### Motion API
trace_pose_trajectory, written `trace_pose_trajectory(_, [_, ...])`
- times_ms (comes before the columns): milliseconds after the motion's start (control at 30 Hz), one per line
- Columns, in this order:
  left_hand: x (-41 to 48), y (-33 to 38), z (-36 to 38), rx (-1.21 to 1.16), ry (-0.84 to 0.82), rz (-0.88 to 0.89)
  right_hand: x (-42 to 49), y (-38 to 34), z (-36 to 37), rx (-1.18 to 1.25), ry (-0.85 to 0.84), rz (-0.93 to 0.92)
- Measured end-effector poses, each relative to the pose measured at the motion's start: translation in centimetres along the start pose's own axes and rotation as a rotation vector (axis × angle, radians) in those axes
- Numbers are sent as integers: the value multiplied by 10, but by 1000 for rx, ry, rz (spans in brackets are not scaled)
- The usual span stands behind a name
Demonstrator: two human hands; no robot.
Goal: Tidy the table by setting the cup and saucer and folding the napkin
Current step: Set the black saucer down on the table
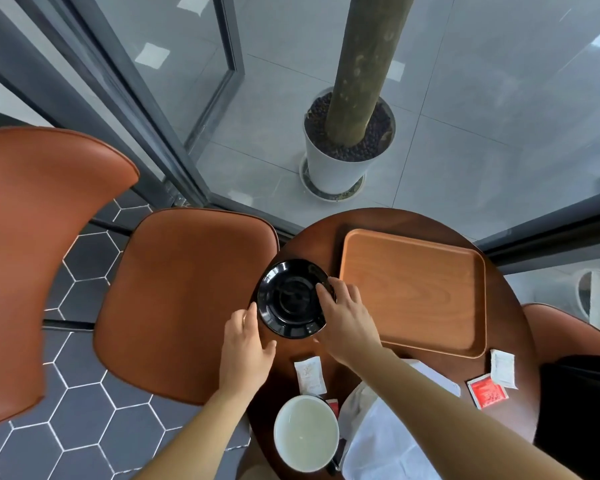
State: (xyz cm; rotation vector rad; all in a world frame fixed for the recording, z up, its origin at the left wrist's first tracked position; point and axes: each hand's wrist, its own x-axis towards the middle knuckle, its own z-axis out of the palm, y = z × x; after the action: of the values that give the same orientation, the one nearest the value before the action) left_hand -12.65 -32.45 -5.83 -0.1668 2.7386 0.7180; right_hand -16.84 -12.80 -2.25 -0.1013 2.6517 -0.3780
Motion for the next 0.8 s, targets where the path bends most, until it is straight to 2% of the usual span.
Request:
trace_pose_trajectory(133, [-26,-7,25,103,89,116,-6,-8,22,-64,30,-38])
trace_pose_trajectory(400, [-30,-28,58,176,191,190,6,-15,40,-47,94,-8])
trace_pose_trajectory(600, [-23,-38,74,286,188,298,11,-12,39,-67,81,12])
trace_pose_trajectory(800, [-22,-41,79,344,173,286,13,-13,35,-61,83,22])
